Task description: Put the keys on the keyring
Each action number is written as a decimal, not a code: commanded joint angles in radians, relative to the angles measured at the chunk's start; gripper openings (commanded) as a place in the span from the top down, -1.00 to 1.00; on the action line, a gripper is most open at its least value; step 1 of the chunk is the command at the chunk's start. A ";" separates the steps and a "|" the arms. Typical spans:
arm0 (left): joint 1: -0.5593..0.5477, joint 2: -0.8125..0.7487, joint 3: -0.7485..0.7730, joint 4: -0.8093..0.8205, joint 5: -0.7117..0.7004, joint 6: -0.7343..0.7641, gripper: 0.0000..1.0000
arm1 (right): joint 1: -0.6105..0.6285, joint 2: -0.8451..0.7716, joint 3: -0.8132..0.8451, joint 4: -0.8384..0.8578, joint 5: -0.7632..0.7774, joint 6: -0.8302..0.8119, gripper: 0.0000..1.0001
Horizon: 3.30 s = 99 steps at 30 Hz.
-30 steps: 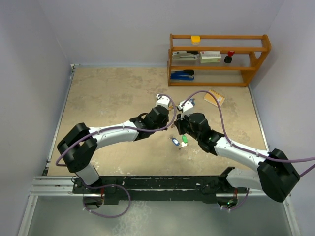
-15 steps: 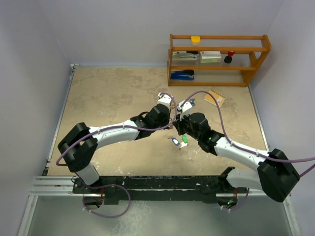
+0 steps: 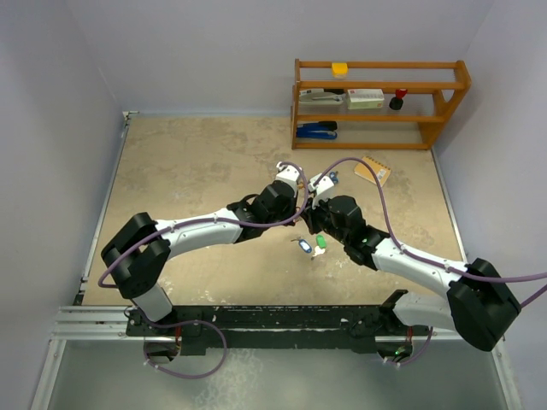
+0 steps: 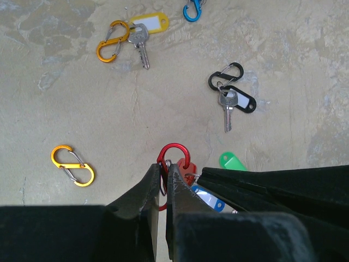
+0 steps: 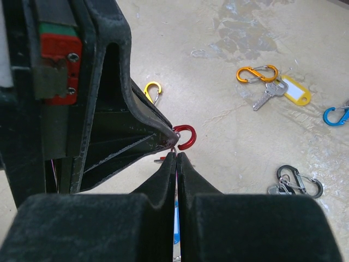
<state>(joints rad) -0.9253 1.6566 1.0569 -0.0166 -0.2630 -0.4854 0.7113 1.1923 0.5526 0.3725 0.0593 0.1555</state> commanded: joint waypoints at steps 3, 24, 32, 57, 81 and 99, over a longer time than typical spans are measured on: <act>-0.006 -0.009 0.027 0.045 0.029 0.020 1.00 | 0.002 -0.009 0.004 0.054 0.005 -0.016 1.00; -0.010 -0.052 -0.004 0.051 0.034 0.025 1.00 | 0.002 0.006 0.004 0.045 0.041 -0.020 1.00; -0.010 -0.067 -0.016 0.062 0.044 0.025 1.00 | 0.001 0.015 0.005 0.046 0.049 -0.019 1.00; -0.012 -0.103 -0.072 0.083 0.111 0.040 1.00 | 0.002 -0.030 -0.021 0.037 0.096 0.003 1.00; 0.003 -0.216 -0.144 0.047 -0.260 -0.081 -0.51 | -0.002 -0.010 0.019 -0.046 0.264 0.034 1.00; 0.051 -0.205 -0.194 0.037 -0.262 -0.114 -0.53 | -0.039 0.196 0.116 -0.043 0.260 0.072 1.00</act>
<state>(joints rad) -0.8864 1.4731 0.8745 -0.0086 -0.5072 -0.5747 0.6842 1.3689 0.6151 0.2909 0.3054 0.2108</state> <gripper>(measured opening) 0.761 0.005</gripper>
